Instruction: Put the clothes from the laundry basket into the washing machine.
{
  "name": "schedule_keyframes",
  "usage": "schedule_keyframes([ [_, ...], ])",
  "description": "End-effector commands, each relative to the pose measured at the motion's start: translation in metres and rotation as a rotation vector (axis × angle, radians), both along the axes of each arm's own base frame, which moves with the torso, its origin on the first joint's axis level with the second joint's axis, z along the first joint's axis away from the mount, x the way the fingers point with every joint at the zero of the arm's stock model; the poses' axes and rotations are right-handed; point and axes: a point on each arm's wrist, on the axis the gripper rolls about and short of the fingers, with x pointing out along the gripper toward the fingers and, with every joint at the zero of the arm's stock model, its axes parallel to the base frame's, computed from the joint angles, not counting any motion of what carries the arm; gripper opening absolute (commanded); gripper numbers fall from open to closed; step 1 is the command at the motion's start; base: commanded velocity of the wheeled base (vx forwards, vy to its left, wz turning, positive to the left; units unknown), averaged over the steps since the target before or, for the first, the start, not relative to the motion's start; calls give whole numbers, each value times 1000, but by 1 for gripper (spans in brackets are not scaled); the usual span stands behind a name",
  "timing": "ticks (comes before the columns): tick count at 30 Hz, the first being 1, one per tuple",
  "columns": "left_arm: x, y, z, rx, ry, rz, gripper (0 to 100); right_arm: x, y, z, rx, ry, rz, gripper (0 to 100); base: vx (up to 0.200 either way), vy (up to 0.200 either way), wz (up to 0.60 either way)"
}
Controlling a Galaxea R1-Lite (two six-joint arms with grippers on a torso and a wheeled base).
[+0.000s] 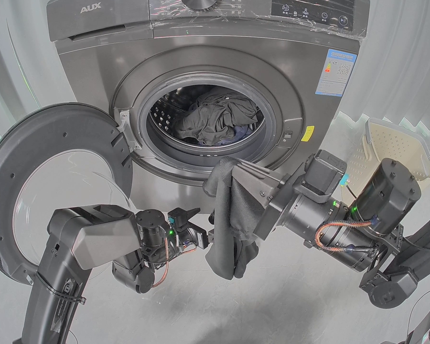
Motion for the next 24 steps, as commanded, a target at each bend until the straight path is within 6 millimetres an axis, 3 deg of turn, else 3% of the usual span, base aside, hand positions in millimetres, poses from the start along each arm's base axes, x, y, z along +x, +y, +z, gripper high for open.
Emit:
schedule_keyframes([
  [1,13,-3,-10,-12,-23,7,100,-4,3,-3,-8,7,17,0,0,0,0],
  [8,21,-8,-17,-23,-45,7,100,-5,6,-4,-12,10,24,0,0,0,0],
  [9,22,-9,-17,-26,-51,6,0,-5,6,-4,-12,10,24,0,0,0,0],
  [16,31,-12,-11,-45,-91,32,0,-5,5,-5,-13,11,23,0,0,0,0],
  [18,42,-11,-5,-68,-136,95,0,-2,2,-5,-12,10,10,0,0,0,0],
  [24,44,10,22,-73,-164,152,0,13,-15,-5,-15,14,-66,0,0,0,0],
])
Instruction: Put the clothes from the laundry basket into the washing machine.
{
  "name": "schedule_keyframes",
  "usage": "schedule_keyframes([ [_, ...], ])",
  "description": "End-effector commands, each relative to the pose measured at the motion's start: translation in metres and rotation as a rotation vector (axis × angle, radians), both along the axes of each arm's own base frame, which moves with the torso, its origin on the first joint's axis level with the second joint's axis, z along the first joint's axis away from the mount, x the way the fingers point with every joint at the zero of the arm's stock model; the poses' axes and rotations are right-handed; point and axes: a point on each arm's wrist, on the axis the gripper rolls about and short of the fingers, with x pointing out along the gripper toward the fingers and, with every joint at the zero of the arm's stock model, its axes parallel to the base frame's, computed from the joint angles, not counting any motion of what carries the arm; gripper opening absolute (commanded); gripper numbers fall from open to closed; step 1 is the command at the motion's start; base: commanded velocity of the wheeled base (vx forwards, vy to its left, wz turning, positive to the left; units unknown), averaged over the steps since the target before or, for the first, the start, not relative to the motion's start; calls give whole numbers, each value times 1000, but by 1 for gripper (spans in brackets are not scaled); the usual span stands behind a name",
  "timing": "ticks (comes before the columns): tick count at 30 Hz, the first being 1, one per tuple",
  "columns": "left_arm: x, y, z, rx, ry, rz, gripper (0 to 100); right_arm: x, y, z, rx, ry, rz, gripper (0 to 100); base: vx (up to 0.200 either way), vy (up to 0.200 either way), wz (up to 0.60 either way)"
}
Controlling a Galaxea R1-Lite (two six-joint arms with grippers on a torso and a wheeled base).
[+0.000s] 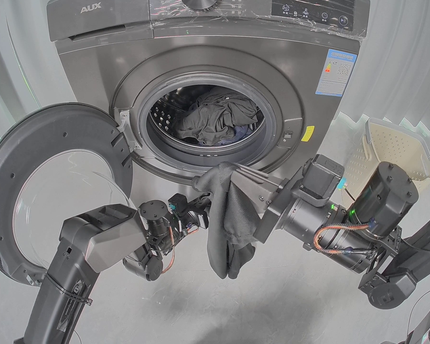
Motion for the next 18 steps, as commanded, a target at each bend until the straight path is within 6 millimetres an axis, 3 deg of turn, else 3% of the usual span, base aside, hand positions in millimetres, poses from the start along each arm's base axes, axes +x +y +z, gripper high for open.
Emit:
schedule_keyframes([
  [1,-3,23,30,-2,-17,53,0,17,-21,-2,-8,8,-88,0,0,0,0],
  [9,-52,60,87,49,5,81,0,38,-55,-14,-29,42,-218,0,0,0,0],
  [14,-77,67,108,52,3,78,0,40,-64,-20,-27,57,-253,0,0,0,0],
  [18,-83,68,117,47,-9,74,0,45,-67,-25,-34,71,-277,0,0,0,0],
])
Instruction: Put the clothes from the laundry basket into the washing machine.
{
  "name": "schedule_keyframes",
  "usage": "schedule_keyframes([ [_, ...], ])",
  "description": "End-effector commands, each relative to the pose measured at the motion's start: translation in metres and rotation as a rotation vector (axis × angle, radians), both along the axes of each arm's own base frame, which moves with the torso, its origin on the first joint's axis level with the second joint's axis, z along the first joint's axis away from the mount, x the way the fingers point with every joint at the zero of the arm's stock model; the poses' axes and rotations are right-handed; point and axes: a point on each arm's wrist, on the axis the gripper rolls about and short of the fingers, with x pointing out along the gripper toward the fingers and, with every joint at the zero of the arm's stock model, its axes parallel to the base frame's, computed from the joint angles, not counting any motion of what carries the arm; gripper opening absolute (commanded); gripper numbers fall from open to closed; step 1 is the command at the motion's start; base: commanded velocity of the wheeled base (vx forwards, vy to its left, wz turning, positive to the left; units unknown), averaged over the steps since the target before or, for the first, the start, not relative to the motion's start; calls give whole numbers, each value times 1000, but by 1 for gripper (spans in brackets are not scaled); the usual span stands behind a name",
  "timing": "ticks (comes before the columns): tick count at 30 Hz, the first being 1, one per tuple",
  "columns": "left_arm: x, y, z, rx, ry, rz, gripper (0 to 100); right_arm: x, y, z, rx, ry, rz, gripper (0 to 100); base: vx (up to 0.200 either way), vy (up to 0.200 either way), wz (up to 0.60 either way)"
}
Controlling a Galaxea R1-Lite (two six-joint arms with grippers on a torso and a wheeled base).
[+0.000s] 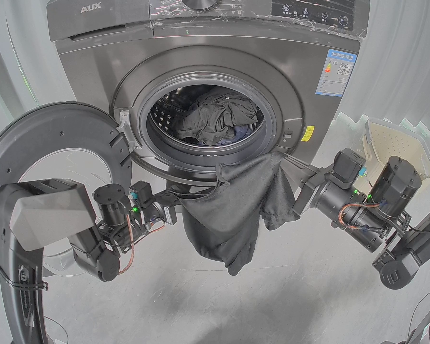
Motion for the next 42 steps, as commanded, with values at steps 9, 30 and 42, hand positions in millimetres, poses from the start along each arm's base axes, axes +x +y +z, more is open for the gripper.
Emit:
schedule_keyframes([
  [9,-35,4,85,-66,-189,-31,0,17,-20,-26,-44,81,-90,0,0,0,0],
  [30,-67,2,145,-121,-360,-66,0,17,17,-79,-139,199,-7,100,0,0,0],
  [42,-69,4,157,-136,-395,-68,0,5,31,-113,-235,287,110,100,0,0,0],
])
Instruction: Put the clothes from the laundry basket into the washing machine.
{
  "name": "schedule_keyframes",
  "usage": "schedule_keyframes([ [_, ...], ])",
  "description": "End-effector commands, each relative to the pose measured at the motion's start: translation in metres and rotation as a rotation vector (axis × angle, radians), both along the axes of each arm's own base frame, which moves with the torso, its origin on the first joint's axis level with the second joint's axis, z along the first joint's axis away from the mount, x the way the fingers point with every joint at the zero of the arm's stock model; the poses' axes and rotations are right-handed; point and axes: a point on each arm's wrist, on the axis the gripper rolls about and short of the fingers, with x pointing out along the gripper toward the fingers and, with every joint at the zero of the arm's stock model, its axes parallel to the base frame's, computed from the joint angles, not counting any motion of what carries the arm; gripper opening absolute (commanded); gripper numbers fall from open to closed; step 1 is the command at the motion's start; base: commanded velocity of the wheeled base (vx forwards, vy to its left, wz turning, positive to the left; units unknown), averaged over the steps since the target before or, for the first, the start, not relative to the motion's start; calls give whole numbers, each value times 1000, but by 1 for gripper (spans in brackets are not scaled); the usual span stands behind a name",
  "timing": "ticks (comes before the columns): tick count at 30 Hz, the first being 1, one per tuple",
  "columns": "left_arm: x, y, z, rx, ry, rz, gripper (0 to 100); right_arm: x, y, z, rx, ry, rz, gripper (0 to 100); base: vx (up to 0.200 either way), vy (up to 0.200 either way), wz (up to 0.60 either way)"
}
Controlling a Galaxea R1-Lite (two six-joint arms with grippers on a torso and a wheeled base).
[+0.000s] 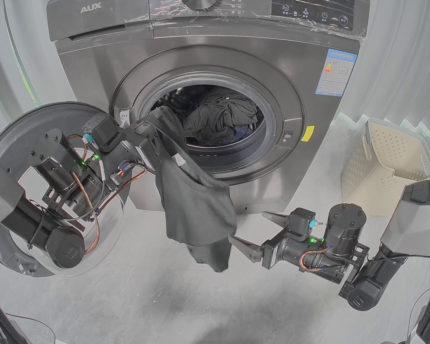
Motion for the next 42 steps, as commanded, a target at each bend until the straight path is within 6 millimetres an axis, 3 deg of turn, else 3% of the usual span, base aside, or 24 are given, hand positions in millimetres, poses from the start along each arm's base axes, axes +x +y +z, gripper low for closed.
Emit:
schedule_keyframes([
  [1,-1,1,5,-9,-13,0,0,-3,3,-18,-41,51,17,100,0,0,0],
  [4,0,1,6,-10,-18,-1,0,-3,6,-30,-60,74,23,100,0,0,0],
  [11,-1,0,6,-10,-18,-4,0,23,30,-23,6,-10,29,100,0,0,0],
  [26,-2,-4,3,-6,-11,-14,0,24,84,-17,72,-92,134,100,0,0,0],
  [34,-3,-6,3,-5,-10,-23,0,51,95,-13,116,-147,95,100,0,0,0],
  [42,-4,-7,3,-5,-10,-26,0,61,103,-10,138,-173,79,100,0,0,0],
])
